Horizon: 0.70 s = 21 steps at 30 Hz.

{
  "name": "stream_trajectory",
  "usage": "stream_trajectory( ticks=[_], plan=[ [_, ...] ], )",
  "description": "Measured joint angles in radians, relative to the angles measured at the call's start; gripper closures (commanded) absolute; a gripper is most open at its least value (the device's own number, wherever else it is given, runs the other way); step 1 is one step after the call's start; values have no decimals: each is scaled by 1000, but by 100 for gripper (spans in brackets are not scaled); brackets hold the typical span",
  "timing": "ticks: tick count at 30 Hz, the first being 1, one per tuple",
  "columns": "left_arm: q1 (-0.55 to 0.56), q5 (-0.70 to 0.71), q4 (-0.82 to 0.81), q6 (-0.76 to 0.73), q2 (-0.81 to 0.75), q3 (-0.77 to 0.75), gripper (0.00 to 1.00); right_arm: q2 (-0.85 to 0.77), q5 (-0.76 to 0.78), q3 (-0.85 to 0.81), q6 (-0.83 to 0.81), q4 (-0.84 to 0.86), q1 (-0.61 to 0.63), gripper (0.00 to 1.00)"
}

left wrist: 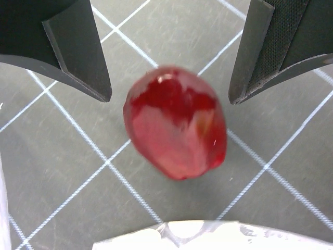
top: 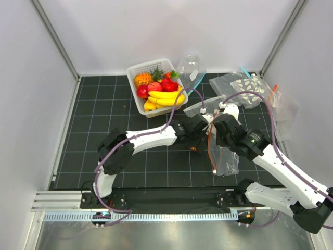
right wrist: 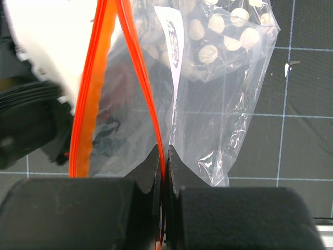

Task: Place the food in the zip-top bag and seal the zipper
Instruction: Pick up the fake fruit from the center of the board.

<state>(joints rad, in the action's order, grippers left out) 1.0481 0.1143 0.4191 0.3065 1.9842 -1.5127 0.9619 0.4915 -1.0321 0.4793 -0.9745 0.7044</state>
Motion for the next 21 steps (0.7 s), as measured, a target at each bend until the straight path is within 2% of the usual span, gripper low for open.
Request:
stream_trajectory(
  ticks=[11, 12, 18, 21],
  plan=[
    [-3, -25, 39, 85, 125, -85, 1, 0, 0, 0, -2, 0, -8, 98],
    [-3, -26, 44, 89, 130, -86, 8, -1, 0, 0, -2, 0, -8, 98],
    [-3, -19, 53, 105, 144, -88, 37, -9, 0, 0, -2, 0, -11, 98],
    [-3, -3, 51, 99, 127, -72, 42, -9, 0, 0, -2, 0, -13, 98]
  ],
)
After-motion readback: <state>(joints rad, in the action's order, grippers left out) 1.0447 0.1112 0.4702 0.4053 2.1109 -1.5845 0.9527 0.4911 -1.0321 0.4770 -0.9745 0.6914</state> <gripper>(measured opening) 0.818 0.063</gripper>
